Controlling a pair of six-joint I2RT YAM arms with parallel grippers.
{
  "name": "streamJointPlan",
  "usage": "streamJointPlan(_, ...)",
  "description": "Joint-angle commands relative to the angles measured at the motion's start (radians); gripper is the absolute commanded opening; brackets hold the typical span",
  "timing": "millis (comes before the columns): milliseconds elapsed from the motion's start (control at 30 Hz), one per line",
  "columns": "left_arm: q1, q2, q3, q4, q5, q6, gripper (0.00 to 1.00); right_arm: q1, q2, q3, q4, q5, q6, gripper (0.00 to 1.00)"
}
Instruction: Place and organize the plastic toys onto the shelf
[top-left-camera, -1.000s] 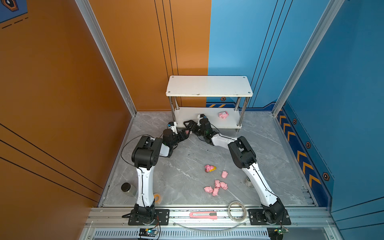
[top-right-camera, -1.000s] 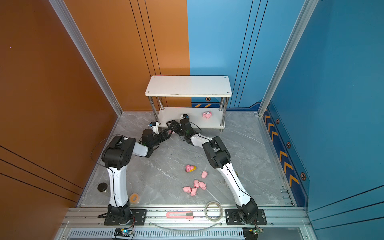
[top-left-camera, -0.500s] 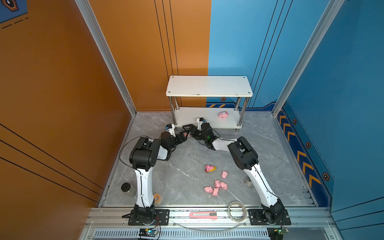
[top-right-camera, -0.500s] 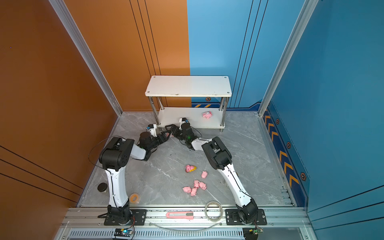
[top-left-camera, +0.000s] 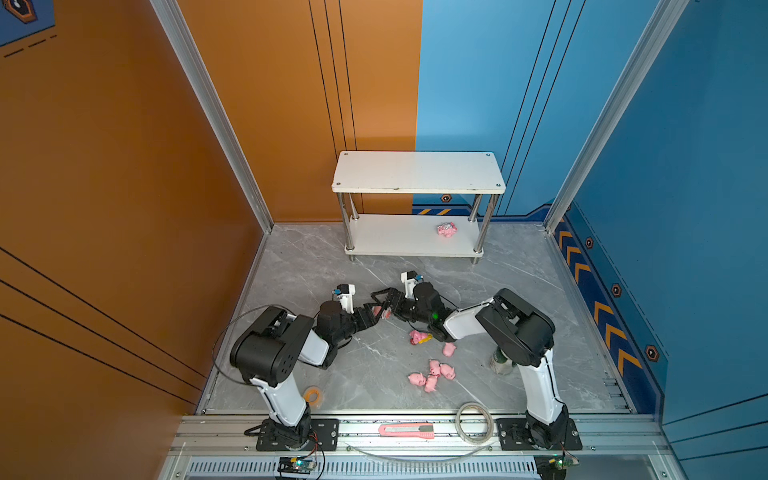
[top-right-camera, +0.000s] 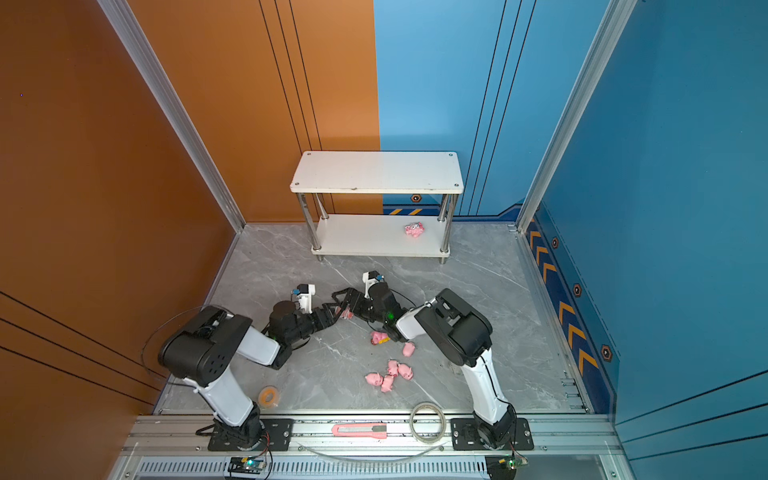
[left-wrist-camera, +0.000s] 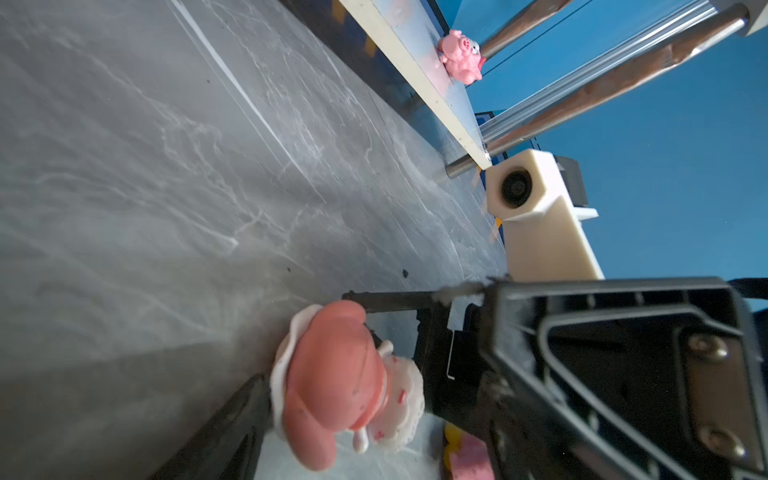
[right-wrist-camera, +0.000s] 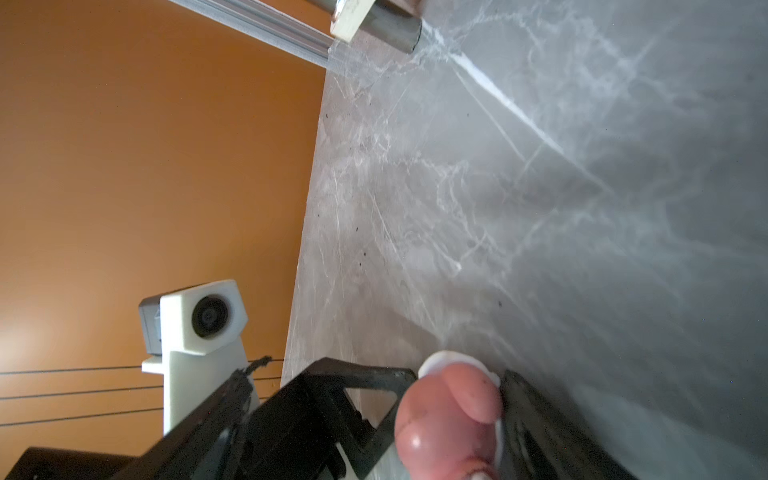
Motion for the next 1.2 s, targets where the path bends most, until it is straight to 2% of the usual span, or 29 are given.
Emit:
streamJointPlan(0, 0.0, -0.15, 0.02, -0.047, -0.036, 0.054, 0.81, -0.012, -0.081, -0.047, -0.129, 0.017, -0.076, 0.94)
streamJointPlan(133, -0.003, -0.288, 0.114, -0.361, -0.099, 0.179, 0.83, -0.047, -0.149, -0.003, -0.335, 0.067, -0.186, 0.95)
streamJointPlan(200, -0.004, -0.344, 0.161, -0.476, -0.137, 0.243, 0.84, -0.056, -0.192, -0.005, -0.384, 0.102, -0.223, 0.95)
streamJointPlan(233, -0.004, -0.366, 0.188, -0.543, -0.169, 0.275, 0.85, -0.095, -0.215, -0.017, -0.396, 0.123, -0.232, 0.94)
streamJointPlan(333, -0.004, -0.387, 0.308, -0.747, -0.327, 0.404, 0.85, -0.159, -0.316, -0.062, -0.483, 0.227, -0.294, 0.92)
streamJointPlan(400, -0.004, -0.344, 0.403, -0.818, -0.441, 0.482, 0.85, -0.204, -0.387, -0.055, -0.628, 0.339, -0.39, 0.86)
streamJointPlan(500, 0.002, -0.218, 0.547, -0.835, -0.529, 0.55, 0.85, -0.241, -0.458, -0.017, -0.77, 0.541, -0.548, 0.76)
streamJointPlan(633, 0.037, -0.032, 0.683, -0.761, -0.504, 0.54, 0.85, -0.318, -0.466, 0.031, -0.79, 0.618, -0.632, 0.73)
streamJointPlan(767, 0.067, 0.065, 0.756, -0.699, -0.461, 0.535, 0.85, -0.389, -0.422, 0.066, -0.707, 0.603, -0.687, 0.73)
streamJointPlan(933, 0.103, 0.109, 0.796, -0.672, -0.449, 0.556, 0.88, -0.449, -0.332, 0.174, -0.681, 0.563, -0.778, 0.76)
streamJointPlan(967, 0.113, 0.12, 0.809, -0.67, -0.444, 0.556, 0.91, -0.467, -0.317, 0.196, -0.684, 0.557, -0.785, 0.78)
streamJointPlan(1167, 0.145, 0.2, 0.896, -0.657, -0.386, 0.557, 0.93, -0.511, -0.236, 0.307, -0.715, 0.533, -0.841, 0.88)
